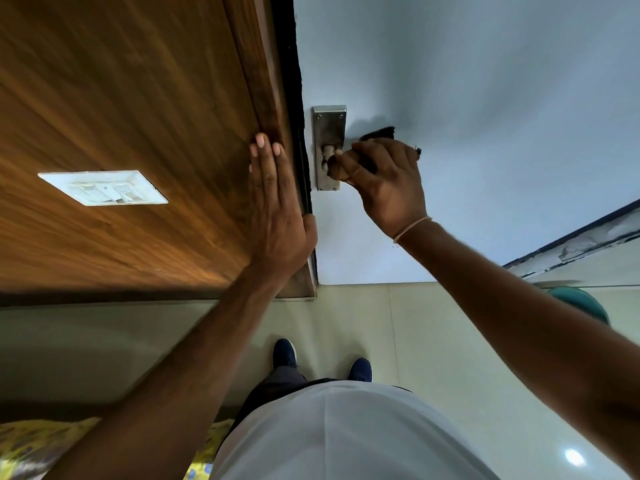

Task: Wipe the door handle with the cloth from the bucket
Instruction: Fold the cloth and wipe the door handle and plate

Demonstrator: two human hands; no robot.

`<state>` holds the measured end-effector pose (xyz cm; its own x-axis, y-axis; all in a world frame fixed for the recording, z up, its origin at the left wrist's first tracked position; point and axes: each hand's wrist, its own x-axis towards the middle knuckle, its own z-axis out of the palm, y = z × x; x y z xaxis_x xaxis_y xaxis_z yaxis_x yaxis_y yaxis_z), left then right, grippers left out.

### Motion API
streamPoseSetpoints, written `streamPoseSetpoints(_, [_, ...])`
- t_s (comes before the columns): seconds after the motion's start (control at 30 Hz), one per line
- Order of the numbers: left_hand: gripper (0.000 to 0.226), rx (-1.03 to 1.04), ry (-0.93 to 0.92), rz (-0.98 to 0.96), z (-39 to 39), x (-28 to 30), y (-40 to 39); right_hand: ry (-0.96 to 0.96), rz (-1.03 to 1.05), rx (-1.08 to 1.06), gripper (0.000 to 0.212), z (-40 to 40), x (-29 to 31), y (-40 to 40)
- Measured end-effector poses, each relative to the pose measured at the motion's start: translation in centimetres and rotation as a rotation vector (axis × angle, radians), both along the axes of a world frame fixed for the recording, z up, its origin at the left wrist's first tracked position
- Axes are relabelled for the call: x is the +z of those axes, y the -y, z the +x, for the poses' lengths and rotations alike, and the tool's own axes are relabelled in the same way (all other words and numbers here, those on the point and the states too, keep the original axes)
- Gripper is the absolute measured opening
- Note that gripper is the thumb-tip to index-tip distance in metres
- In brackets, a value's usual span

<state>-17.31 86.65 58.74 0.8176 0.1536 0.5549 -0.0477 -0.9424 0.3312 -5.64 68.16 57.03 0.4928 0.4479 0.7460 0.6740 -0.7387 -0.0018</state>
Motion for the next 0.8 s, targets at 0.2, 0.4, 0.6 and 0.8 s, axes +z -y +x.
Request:
streamPoseSetpoints(0.2, [0.104,-0.032,0.043,-0.033,0.2,0.0,-0.1,0.04,0.022,0.149,0.017,-0.1,1.2,-3.3])
streamPoseSetpoints(0.4, [0.109,0.012,0.046,-0.049,0.7,-0.3,0.6,0.138,-0.12,0.139,0.016,0.4,2.4,-5.0])
streamPoseSetpoints(0.6, [0.108,0.023,0.062,-0.037,1.0,-0.5,0.7,0.101,-0.245,0.148,0.02,0.8,3.1,-4.7])
streamPoseSetpoints(0.8, [0.104,-0.004,0.062,-0.044,0.5,-0.3,0.2,-0.029,-0.032,-0.007,0.036,0.1,2.4,-1.4])
